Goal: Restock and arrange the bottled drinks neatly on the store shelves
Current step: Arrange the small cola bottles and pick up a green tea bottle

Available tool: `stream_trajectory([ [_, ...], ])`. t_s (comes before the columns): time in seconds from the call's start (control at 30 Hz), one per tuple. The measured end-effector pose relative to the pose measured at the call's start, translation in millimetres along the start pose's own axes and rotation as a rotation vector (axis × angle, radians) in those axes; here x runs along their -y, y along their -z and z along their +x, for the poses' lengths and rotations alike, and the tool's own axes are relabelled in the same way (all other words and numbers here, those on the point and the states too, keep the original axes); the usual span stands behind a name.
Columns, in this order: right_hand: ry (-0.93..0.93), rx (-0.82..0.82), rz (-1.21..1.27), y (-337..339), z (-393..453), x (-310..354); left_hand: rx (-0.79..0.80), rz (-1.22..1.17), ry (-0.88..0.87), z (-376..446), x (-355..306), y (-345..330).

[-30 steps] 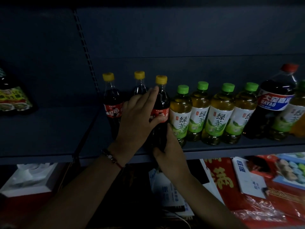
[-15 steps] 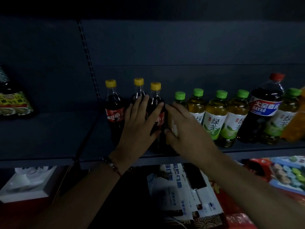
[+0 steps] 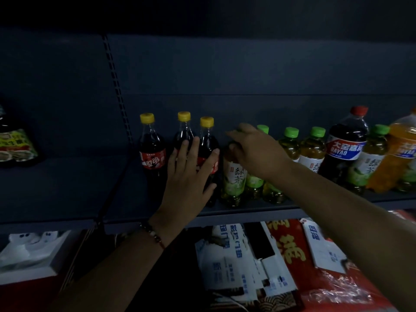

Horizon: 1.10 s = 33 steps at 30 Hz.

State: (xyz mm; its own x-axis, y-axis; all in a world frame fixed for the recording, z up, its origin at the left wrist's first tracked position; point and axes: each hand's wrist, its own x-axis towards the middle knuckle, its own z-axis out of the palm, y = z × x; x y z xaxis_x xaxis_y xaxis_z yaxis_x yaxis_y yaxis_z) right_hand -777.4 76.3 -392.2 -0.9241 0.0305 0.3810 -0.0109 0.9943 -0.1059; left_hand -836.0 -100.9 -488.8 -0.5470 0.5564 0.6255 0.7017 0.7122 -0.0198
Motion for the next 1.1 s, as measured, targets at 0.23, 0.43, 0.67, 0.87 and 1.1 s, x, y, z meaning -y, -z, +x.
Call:
stream_trajectory([
  [0.23, -0.041, -0.031, 0.265, 13.4, 2.2, -7.8, 0.028, -0.089, 0.003, -3.4, -7.3, 10.8],
  [0.43, -0.039, 0.032, 0.394, 60.2, -26.9, 1.8, 0.22, -0.389, 0.08, -8.3, -39.8, 57.5],
  [0.67, -0.111, 0.23, 0.57, 204.1, -23.5, 30.1, 0.618, -0.985, 0.48, 23.8, -82.1, 185.3],
  [0.87, -0.098, 0.309, 0.682, 347.2, -22.9, 57.2, 0.526, -1.289, 0.569, 83.7, -121.2, 327.4],
  [1.1, -0.062, 0.322, 0.725, 457.6, -50.5, 69.3, 0.553, -1.266, 0.627, 114.0, -153.1, 428.9],
])
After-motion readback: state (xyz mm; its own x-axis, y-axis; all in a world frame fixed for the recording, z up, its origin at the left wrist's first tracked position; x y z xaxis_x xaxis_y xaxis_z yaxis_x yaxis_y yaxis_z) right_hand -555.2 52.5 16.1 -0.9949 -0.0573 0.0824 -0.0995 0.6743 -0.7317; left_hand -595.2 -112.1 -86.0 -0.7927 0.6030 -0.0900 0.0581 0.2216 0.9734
